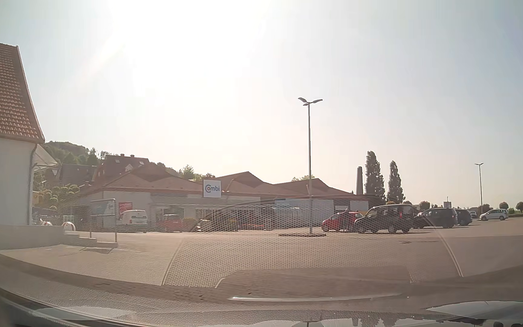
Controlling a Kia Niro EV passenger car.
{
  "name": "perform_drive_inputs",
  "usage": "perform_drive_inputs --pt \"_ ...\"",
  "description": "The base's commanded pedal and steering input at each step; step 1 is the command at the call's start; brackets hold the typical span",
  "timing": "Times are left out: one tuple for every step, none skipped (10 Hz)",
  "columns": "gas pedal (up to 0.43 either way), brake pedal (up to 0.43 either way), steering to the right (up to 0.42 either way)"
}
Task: Follow the waypoints while adhering to traffic rules and regulations
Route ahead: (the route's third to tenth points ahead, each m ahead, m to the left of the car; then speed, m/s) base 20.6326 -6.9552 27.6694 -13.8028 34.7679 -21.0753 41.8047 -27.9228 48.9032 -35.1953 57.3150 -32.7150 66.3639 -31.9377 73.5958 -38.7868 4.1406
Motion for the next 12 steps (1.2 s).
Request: perform_drive_inputs --pt "0.177 0.000 0.245" --pt "0.177 0.000 0.249" --pt "0.189 0.000 0.255" --pt "0.189 0.000 0.257" --pt "0.197 0.000 0.257" --pt "0.209 0.000 0.257" --pt "0.209 0.000 0.257" --pt "0.209 0.000 0.255" --pt "0.209 0.000 0.249" --pt "0.209 0.000 0.239" --pt "0.209 0.000 0.228" --pt "0.209 0.000 0.219"
